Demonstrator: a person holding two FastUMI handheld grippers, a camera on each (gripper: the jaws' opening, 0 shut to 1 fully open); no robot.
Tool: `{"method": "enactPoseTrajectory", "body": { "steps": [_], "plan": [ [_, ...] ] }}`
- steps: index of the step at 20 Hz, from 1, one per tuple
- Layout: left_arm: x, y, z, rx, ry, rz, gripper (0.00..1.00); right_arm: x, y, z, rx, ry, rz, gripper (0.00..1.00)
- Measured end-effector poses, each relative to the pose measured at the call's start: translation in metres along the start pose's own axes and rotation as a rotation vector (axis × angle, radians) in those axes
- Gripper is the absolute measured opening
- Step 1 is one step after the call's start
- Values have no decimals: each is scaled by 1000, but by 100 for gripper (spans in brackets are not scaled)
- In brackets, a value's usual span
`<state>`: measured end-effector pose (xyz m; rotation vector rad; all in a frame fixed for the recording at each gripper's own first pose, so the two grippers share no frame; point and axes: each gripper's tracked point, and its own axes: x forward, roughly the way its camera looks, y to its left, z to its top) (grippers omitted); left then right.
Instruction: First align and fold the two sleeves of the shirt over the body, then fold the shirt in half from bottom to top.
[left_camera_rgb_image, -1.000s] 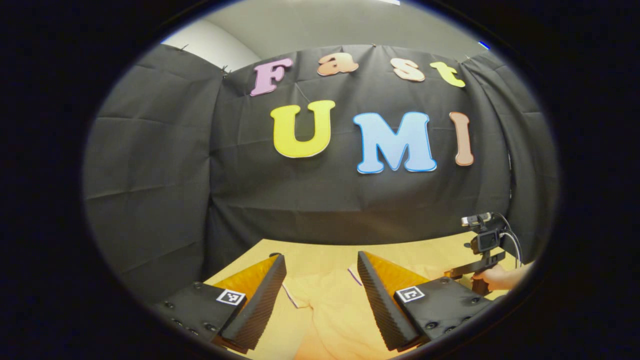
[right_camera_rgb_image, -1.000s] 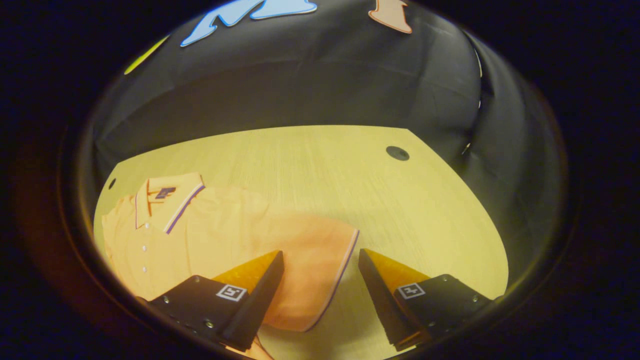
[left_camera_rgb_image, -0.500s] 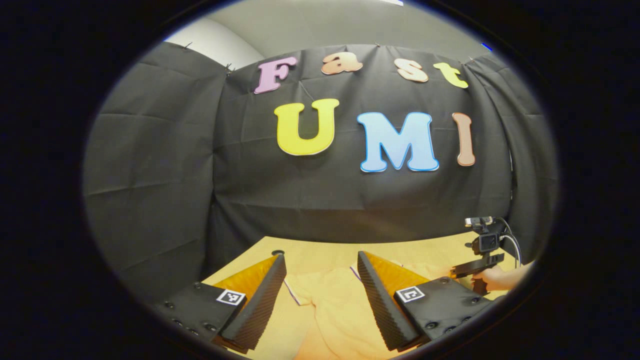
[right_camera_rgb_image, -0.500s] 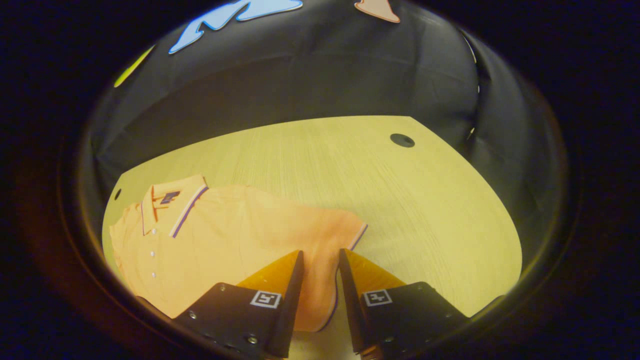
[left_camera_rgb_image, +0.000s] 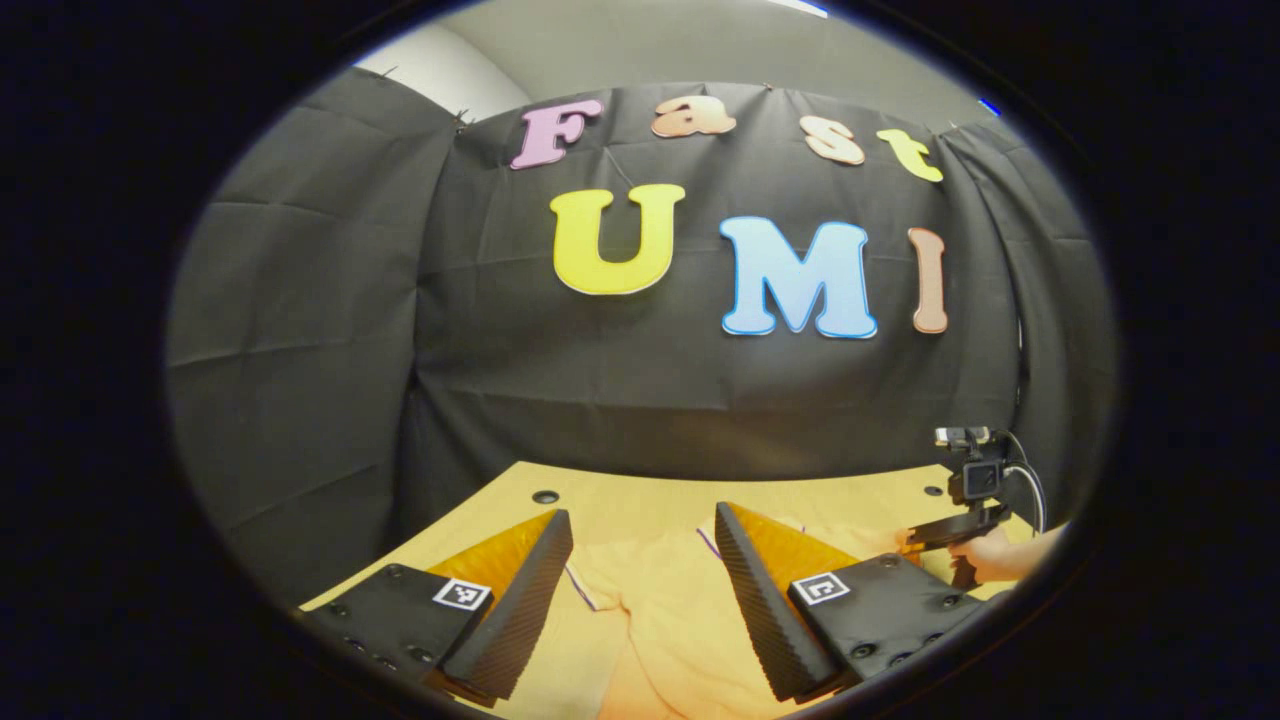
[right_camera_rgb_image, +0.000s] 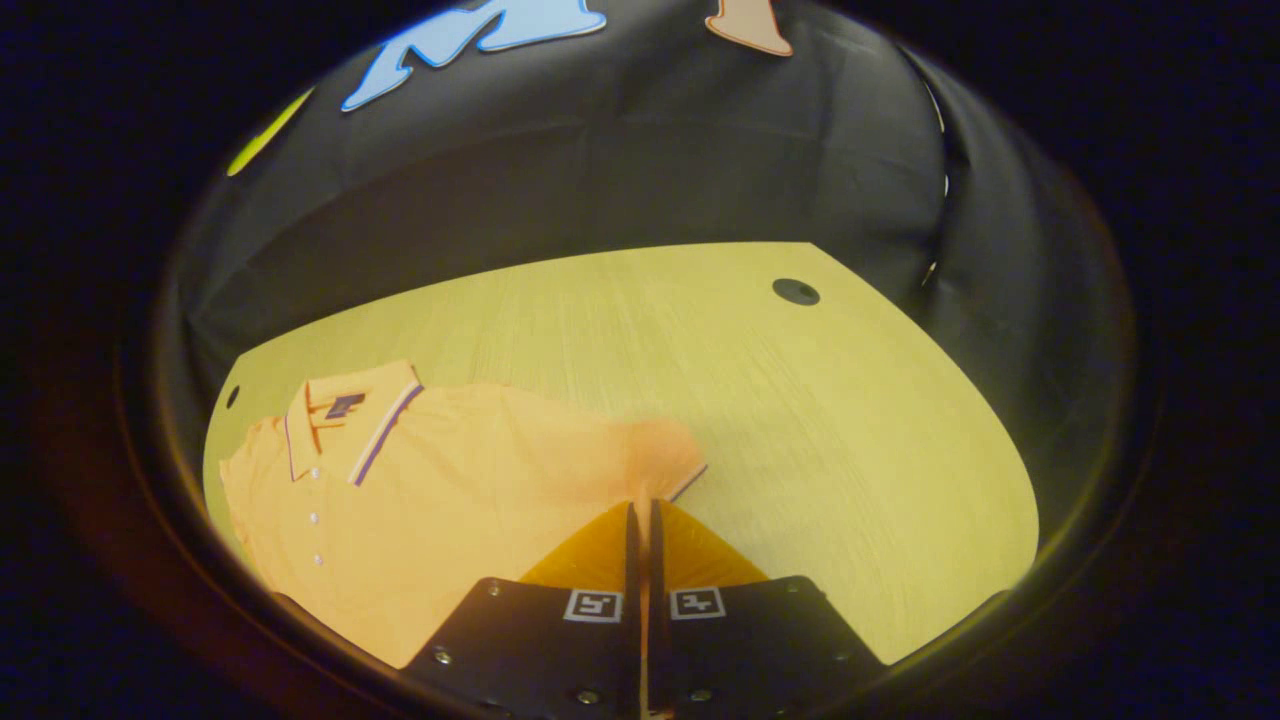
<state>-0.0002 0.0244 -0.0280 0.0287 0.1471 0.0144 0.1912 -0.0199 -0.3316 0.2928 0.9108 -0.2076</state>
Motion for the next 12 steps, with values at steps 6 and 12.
{"method": "enactPoseTrajectory", "body": {
  "steps": [6, 12],
  "plan": [
    [4, -11, -5, -17, 20, -94, 95, -32, 36, 31, -51, -111, 29, 3],
    [7, -11, -7, -26, 21, -120, 94, -55, 94, 33, -147, -139, 100, 3]
  ]
}}
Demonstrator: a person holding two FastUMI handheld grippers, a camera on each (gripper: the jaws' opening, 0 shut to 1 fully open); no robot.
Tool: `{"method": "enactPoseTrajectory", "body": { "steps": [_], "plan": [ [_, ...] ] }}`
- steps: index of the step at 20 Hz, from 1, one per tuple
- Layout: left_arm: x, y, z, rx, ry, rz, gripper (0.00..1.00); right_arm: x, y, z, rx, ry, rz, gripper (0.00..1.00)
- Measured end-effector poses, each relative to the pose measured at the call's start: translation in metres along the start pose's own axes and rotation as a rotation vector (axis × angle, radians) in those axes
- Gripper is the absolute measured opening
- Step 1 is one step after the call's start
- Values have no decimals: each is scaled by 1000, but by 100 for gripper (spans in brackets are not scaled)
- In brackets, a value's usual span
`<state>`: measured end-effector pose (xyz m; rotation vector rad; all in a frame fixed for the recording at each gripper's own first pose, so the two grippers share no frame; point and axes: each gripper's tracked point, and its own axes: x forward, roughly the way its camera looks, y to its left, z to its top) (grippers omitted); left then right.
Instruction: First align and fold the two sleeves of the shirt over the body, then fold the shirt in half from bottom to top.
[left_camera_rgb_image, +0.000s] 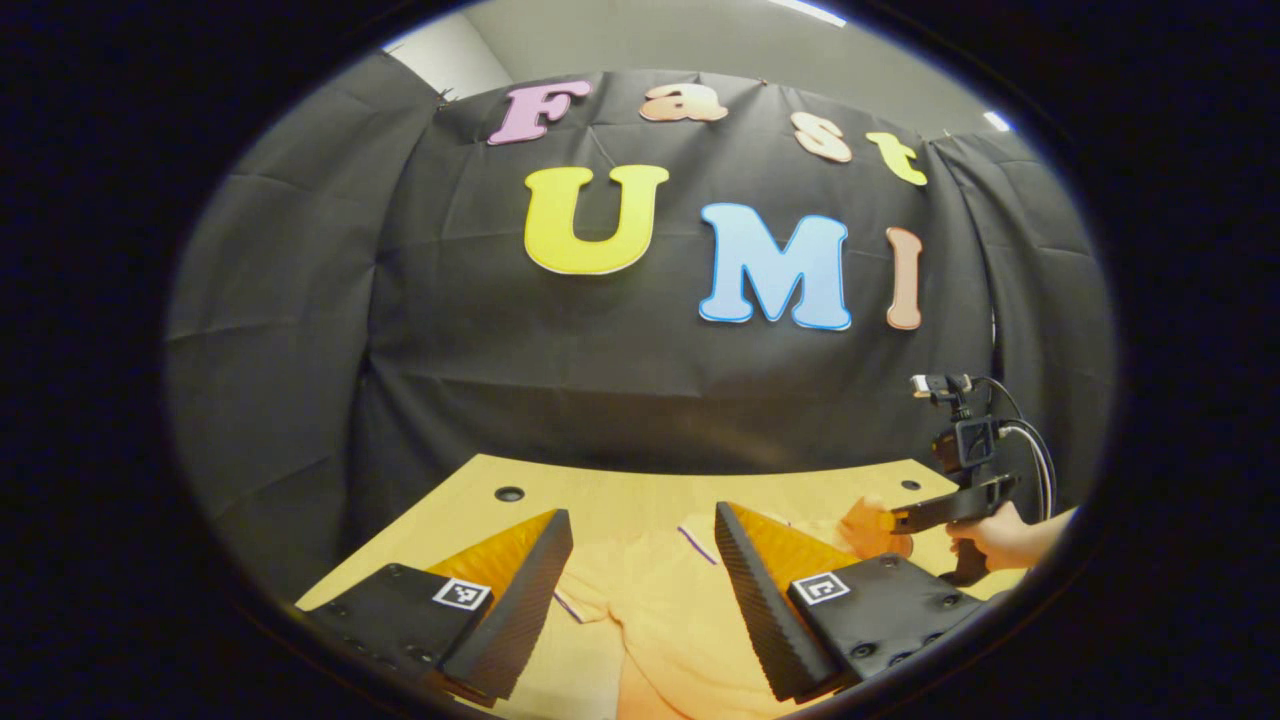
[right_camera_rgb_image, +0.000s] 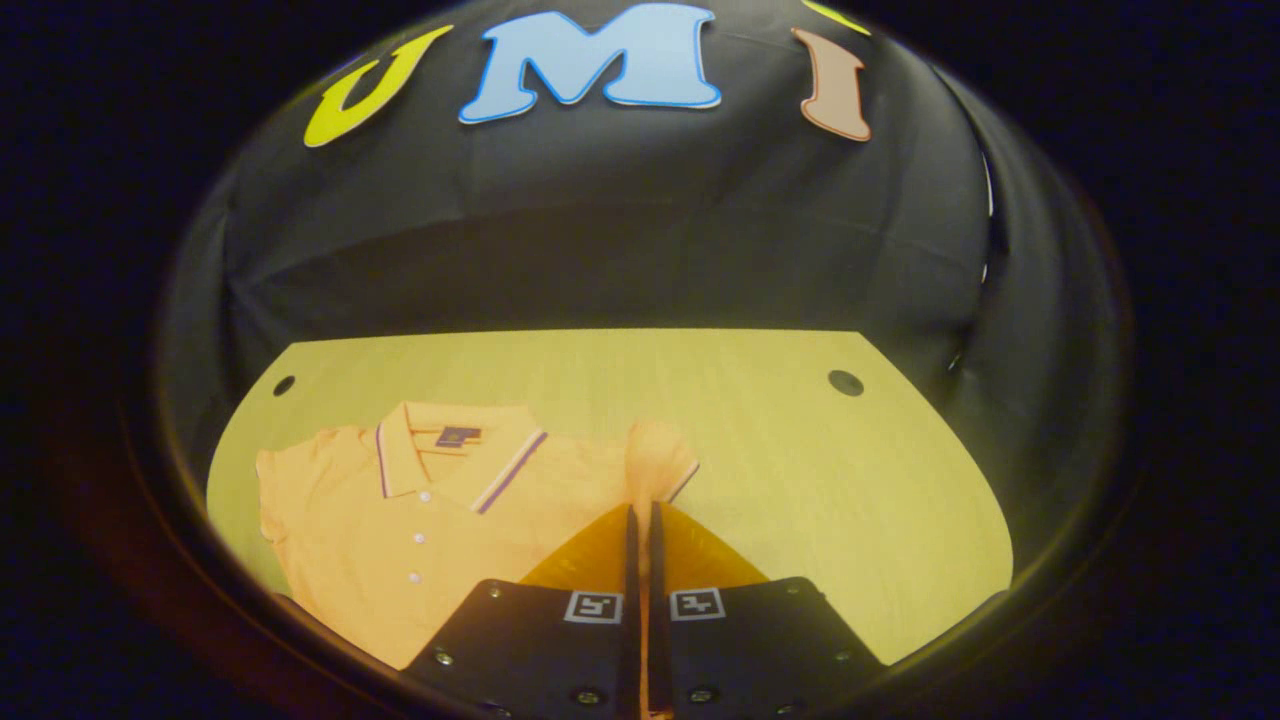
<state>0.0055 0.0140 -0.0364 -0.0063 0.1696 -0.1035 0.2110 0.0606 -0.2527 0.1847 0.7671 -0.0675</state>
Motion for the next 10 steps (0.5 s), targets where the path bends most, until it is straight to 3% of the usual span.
{"method": "enactPoseTrajectory", "body": {
  "steps": [10],
  "plan": [
    [-3, 5, -4, -32, 7, 50, 94, 10, 61, -28, -134, 74, 104, 3]
  ]
}}
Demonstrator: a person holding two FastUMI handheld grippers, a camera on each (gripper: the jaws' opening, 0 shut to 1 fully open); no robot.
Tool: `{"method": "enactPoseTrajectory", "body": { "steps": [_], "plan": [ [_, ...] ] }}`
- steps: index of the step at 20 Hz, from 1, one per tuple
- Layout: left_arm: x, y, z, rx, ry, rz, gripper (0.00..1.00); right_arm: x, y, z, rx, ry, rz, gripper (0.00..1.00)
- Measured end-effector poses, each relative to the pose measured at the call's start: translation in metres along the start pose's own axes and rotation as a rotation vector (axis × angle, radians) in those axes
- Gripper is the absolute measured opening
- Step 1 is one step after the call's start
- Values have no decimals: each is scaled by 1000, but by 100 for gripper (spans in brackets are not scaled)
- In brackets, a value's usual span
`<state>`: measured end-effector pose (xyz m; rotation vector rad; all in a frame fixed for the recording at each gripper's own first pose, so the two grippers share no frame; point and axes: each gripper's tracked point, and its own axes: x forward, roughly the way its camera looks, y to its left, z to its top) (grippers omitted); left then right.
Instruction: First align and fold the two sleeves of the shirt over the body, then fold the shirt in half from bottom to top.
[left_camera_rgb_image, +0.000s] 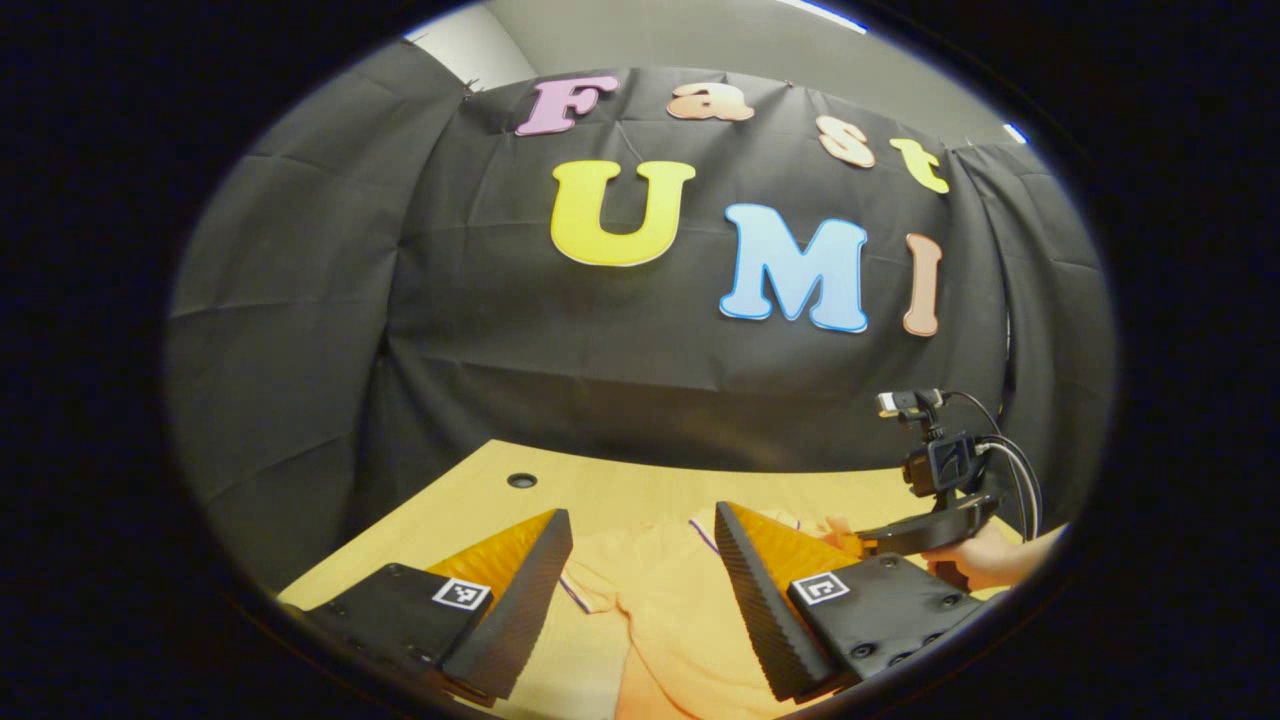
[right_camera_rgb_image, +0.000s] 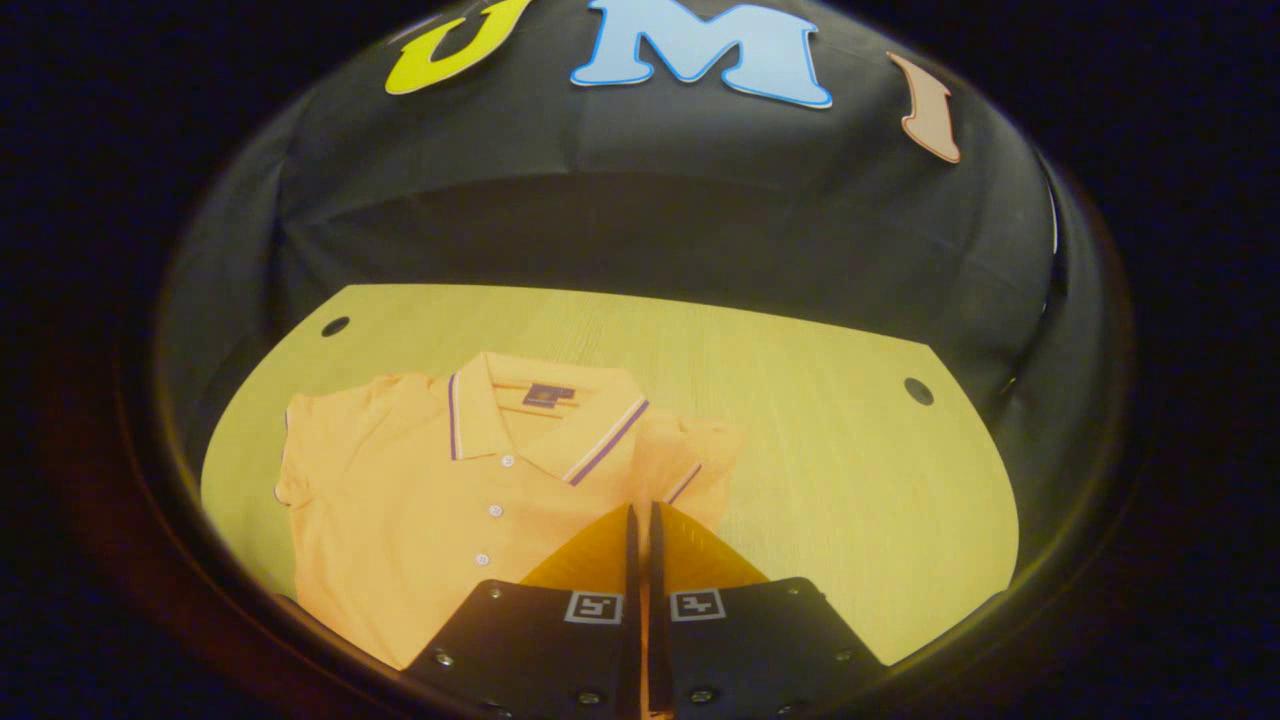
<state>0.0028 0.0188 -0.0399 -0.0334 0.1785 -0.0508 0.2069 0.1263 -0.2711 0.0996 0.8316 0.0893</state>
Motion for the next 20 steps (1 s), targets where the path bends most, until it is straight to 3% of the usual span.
{"method": "enactPoseTrajectory", "body": {
  "steps": [4, 9, 18, 19, 20],
  "plan": [
    [-1, 3, 0, 8, -2, 9, 94, 11, 9, -11, -8, 38, 37, 3],
    [-1, 3, -1, 11, -6, 18, 94, 10, 14, -14, -9, 50, 67, 12],
    [-3, 5, -5, 5, 4, 44, 94, -18, 21, -6, -62, -1, 109, 63],
    [-4, 5, -6, 1, 8, 49, 94, -24, 20, -5, -62, -10, 110, 75],
    [-4, 5, -7, -2, 11, 54, 94, -30, 20, -2, -59, -22, 110, 78]
  ]
}}
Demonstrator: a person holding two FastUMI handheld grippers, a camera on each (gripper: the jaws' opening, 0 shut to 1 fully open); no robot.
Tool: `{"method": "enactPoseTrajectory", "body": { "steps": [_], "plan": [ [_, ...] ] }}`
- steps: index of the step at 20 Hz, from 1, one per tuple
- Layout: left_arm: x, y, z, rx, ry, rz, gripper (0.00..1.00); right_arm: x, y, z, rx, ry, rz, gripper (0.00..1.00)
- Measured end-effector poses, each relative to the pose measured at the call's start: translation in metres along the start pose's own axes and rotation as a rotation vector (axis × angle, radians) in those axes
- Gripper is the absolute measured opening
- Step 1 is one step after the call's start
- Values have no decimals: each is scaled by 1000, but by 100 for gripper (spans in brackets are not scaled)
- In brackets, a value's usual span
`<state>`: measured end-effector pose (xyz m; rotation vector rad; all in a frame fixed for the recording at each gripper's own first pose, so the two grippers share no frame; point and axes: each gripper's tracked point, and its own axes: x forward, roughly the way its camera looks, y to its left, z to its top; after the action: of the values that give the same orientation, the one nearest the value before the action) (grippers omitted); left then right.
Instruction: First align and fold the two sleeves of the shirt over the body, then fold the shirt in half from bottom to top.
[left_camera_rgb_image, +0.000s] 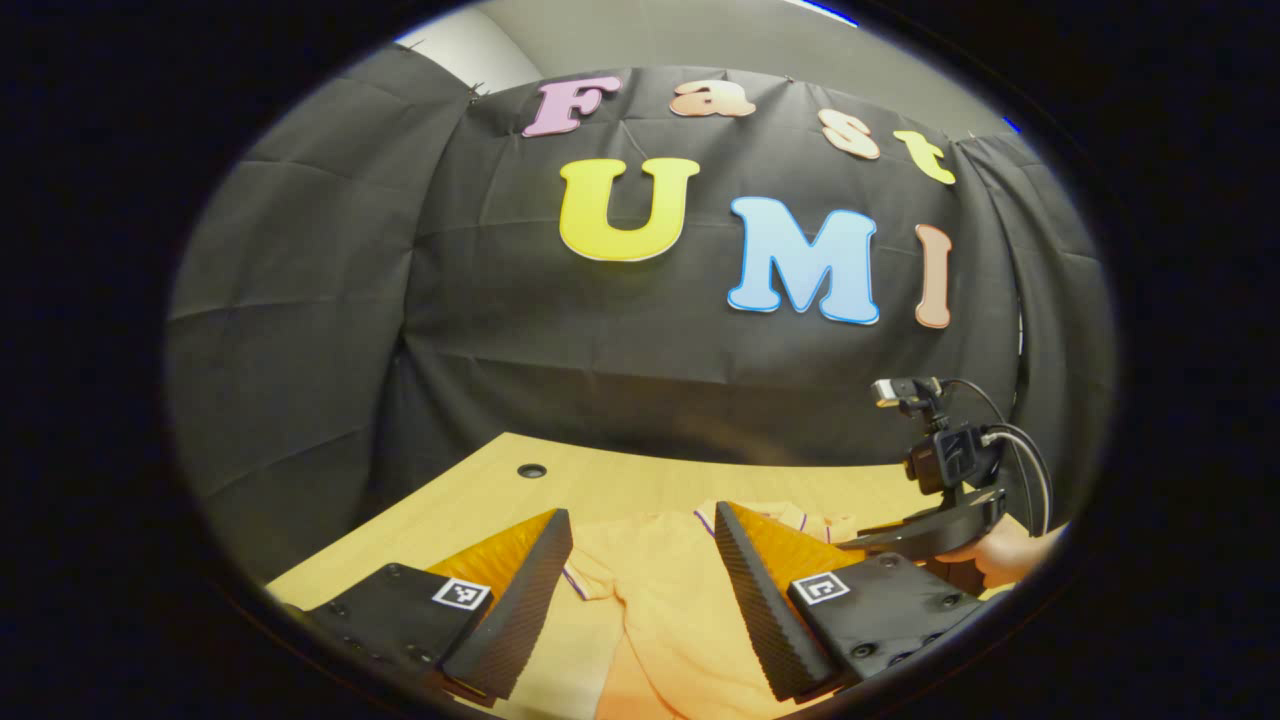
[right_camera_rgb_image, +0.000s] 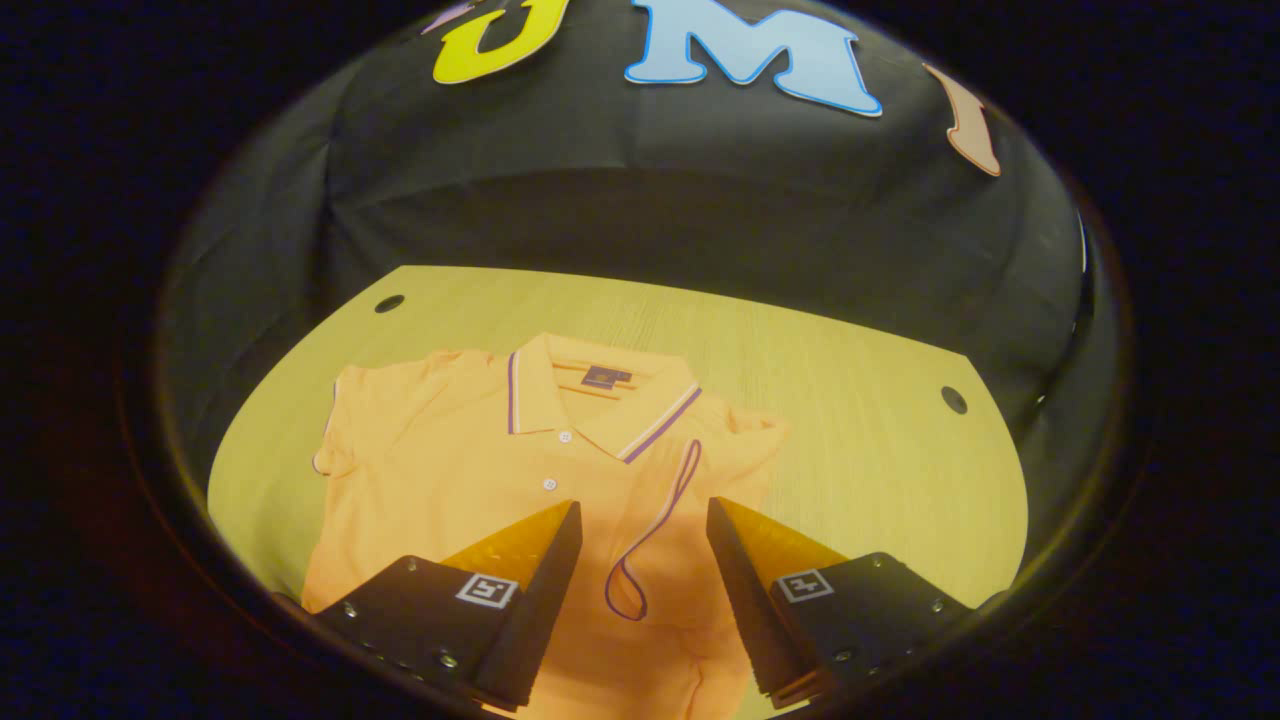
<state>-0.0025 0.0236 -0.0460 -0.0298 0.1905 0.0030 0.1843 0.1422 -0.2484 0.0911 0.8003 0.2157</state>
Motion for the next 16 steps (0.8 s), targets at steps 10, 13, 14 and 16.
{"method": "enactPoseTrajectory", "body": {
  "steps": [10, 13, 14, 16],
  "plan": [
    [-3, 12, -16, -3, 68, 54, 94, -100, 3, 32, 15, -192, -31, 94],
    [-1, 17, -21, -3, 91, 71, 94, -133, 3, 41, 30, -247, -50, 94],
    [-2, 18, -23, -3, 101, 73, 94, -141, 2, 42, 35, -263, -60, 94],
    [-1, 20, -27, -3, 119, 77, 94, -160, -1, 40, 33, -284, -87, 93]
  ]
}}
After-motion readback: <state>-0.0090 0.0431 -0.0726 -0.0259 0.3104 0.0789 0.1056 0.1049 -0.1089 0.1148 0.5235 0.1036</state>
